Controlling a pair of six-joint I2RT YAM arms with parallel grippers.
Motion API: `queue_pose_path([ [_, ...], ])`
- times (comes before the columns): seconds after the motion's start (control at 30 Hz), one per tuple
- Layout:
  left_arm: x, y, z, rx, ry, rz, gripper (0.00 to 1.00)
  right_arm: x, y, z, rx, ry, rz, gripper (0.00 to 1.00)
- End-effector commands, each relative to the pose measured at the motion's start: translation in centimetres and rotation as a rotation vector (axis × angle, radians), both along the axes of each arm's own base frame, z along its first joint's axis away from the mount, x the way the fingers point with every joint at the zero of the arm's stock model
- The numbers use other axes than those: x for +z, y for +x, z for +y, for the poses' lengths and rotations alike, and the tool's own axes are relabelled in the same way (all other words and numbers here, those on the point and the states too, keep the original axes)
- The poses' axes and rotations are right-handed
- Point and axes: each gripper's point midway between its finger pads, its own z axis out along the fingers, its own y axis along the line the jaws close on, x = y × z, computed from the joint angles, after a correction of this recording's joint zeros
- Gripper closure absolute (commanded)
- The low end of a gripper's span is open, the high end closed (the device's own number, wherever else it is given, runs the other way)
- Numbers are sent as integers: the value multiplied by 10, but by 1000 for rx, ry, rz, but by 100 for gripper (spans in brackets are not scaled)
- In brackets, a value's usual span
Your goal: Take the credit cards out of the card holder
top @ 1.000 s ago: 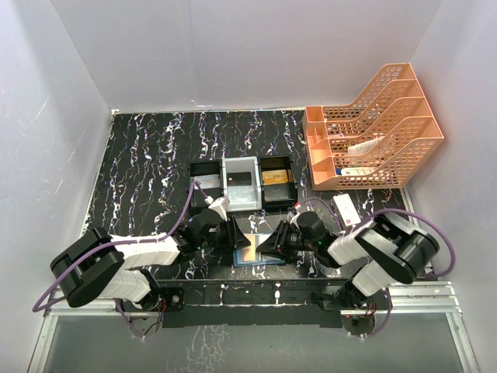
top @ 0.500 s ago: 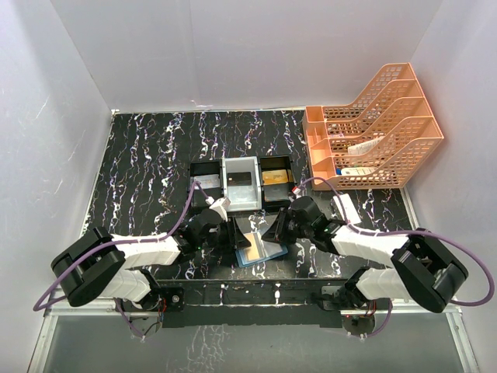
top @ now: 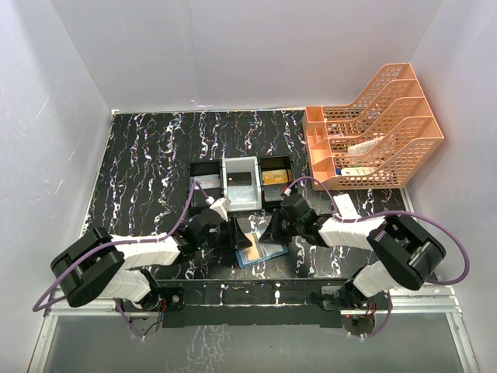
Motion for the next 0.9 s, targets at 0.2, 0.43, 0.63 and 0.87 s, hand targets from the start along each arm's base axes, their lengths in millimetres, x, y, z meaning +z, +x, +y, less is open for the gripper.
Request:
queue_pose_path([
  [0.2, -9, -3, 15, 33, 58, 9, 52, -41, -18, -23, -35, -107, 74, 100],
  [0.43, -6, 1, 21, 76, 59, -7, 48, -52, -22, -31, -67, -132, 105, 100],
  [0.63, 0, 4, 25, 104, 43, -30, 49, -56, -26, -35, -92, -134, 121, 100],
  [0.87, 8, 2, 6, 18, -15, -49, 54, -54, -25, -31, -86, -113, 119, 100],
])
